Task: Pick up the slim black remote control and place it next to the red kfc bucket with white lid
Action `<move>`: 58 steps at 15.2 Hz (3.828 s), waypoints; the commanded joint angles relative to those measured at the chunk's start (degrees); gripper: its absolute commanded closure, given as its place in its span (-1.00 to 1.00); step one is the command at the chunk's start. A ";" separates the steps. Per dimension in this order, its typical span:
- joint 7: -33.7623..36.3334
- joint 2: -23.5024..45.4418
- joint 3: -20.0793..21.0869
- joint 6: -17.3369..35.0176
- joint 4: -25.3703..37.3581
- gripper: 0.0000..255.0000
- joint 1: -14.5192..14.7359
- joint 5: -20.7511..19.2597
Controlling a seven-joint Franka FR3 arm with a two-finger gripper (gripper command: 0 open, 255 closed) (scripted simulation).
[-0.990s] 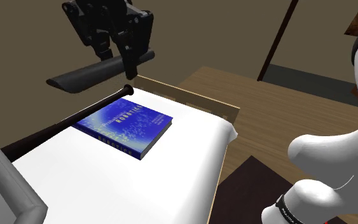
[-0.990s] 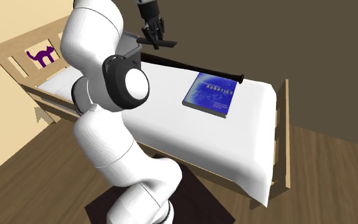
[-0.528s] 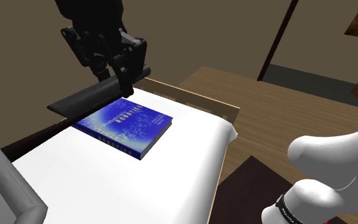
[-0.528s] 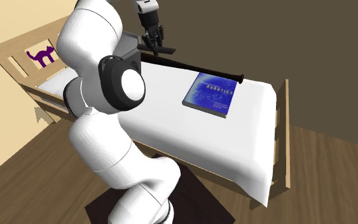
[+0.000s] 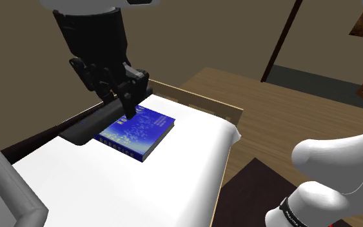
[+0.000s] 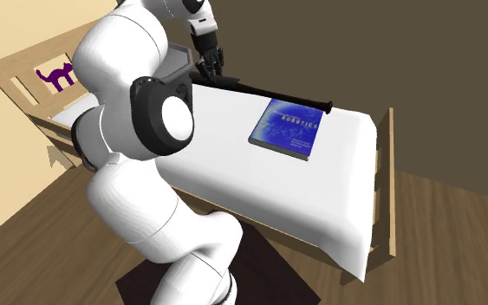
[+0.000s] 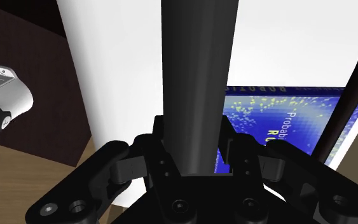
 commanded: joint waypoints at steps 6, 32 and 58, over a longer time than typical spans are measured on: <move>0.89 0.92 -0.92 5.94 -7.19 1.00 3.32 -0.72; 1.14 -1.87 1.70 24.82 -25.60 1.00 5.38 2.55; -1.37 -8.86 9.52 37.03 -32.83 1.00 0.04 9.64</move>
